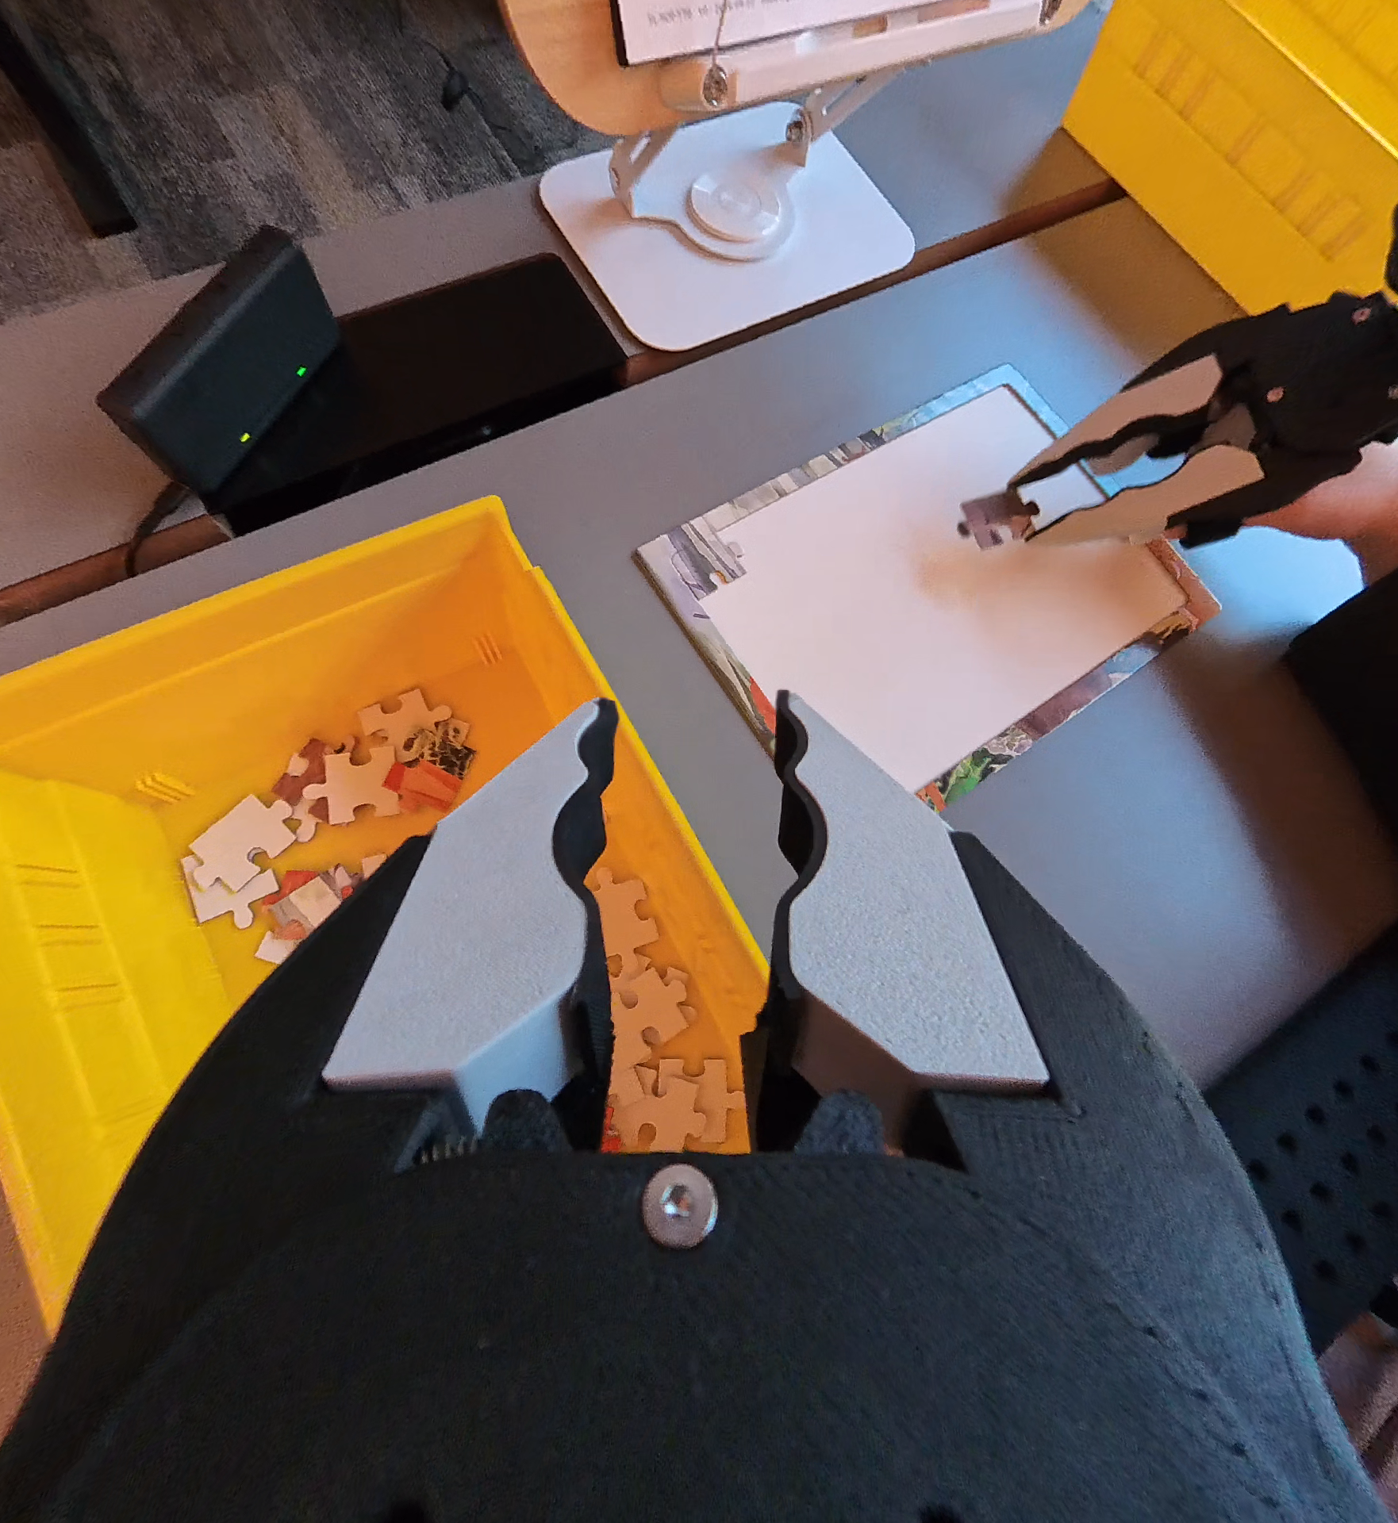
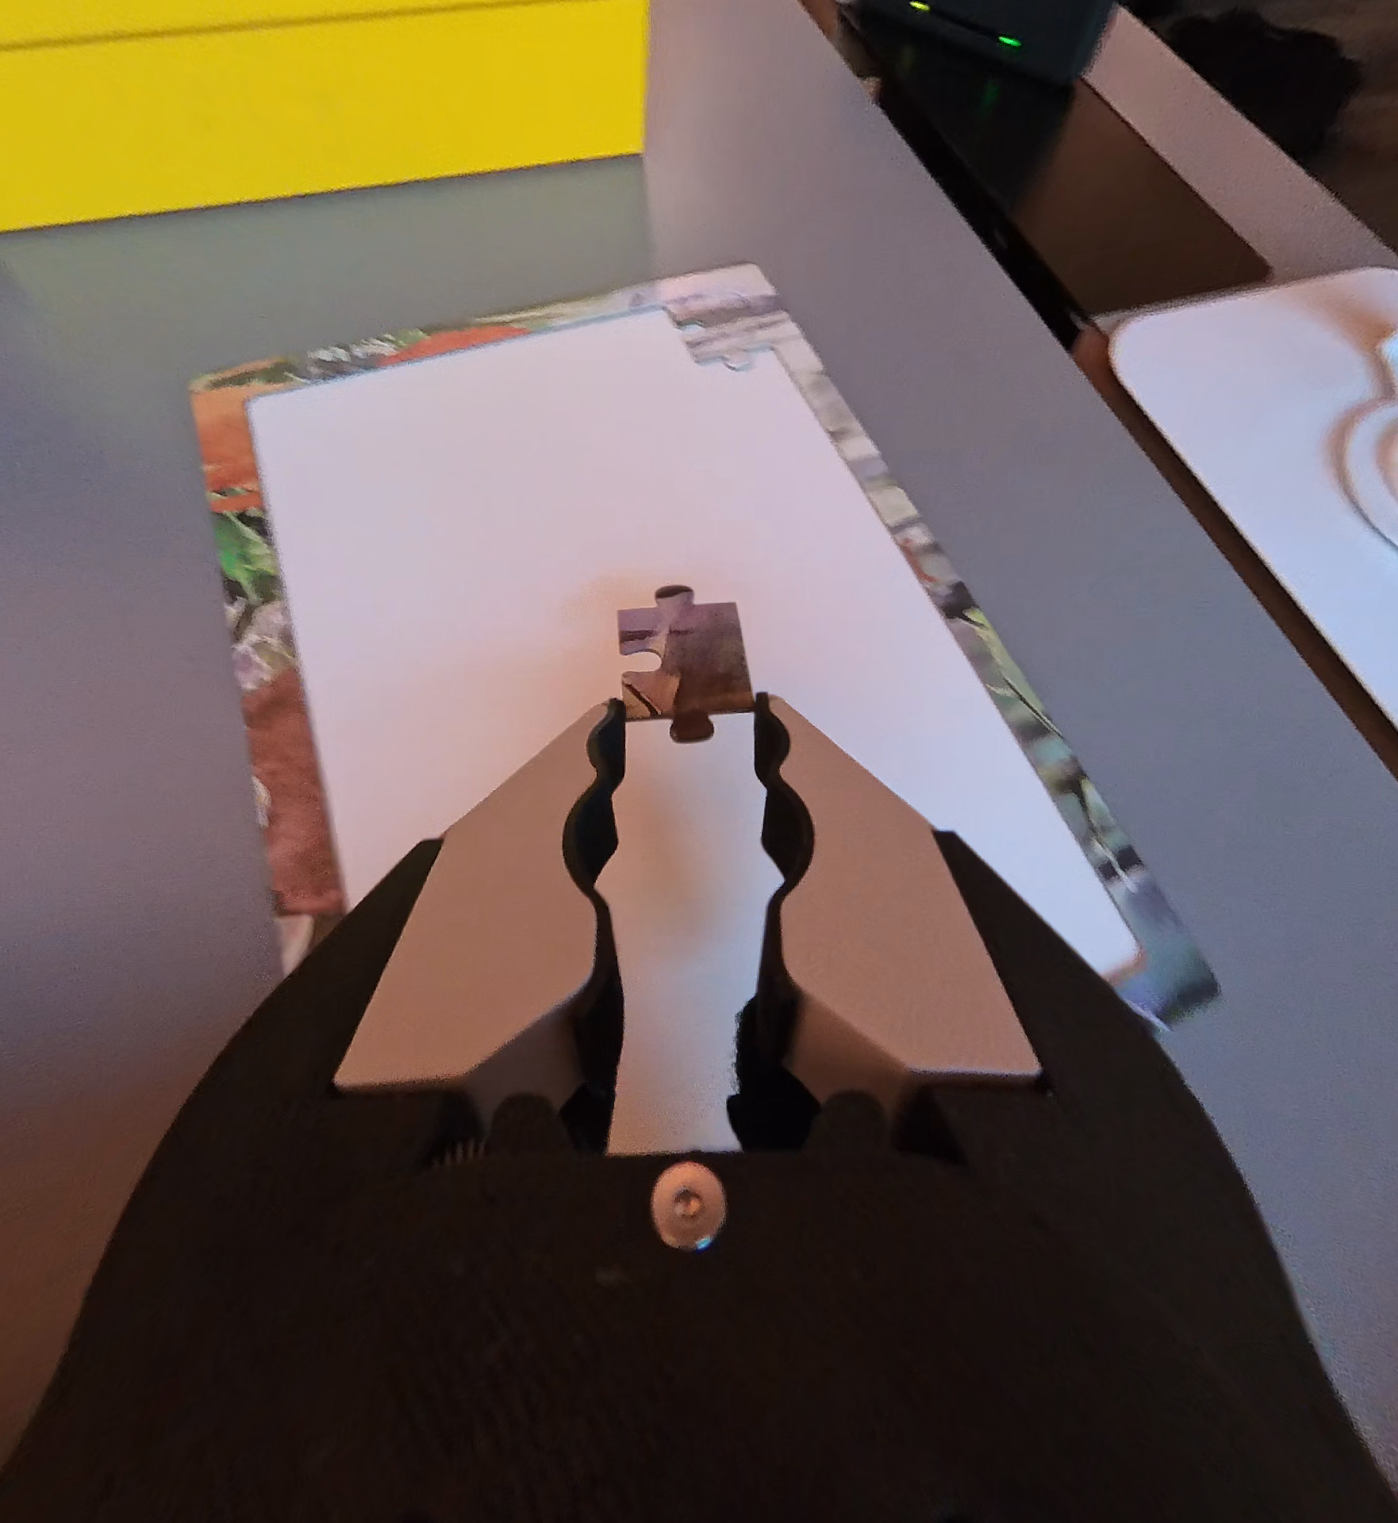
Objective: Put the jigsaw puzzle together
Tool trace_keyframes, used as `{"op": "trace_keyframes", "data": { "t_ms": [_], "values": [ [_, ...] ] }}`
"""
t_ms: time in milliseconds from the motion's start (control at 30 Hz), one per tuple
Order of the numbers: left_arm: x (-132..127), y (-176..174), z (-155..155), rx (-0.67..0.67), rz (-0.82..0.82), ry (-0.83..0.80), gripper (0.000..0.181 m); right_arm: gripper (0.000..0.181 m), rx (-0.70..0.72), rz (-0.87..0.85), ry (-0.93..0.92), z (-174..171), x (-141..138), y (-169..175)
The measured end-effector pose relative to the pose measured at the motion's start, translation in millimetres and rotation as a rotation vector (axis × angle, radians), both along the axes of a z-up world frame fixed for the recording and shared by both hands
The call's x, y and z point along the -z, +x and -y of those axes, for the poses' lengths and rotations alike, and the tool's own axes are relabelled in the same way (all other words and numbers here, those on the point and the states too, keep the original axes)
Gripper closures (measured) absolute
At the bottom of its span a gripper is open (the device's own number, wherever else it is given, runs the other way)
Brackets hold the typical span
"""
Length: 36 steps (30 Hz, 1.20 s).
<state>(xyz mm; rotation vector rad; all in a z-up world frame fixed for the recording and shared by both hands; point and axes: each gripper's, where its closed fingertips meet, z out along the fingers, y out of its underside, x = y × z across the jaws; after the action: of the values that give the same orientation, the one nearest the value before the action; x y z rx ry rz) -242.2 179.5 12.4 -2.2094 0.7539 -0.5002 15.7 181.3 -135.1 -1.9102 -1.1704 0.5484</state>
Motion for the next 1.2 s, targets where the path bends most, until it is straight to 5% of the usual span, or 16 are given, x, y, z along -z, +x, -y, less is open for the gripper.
{"op": "trace_keyframes", "data": {
  "t_ms": [367, 1200],
  "values": [
    [0, 2, 0, 0.008, -0.006, 0.007, 0.146, 0.150, -0.277, 0.058, 0.044, 42, 2, -103],
    [5, 4, 5, 0.006, -0.023, 0.007, 0.148, 0.150, -0.329, 0.039, 0.108, 47, 8, -113]
  ]
}}
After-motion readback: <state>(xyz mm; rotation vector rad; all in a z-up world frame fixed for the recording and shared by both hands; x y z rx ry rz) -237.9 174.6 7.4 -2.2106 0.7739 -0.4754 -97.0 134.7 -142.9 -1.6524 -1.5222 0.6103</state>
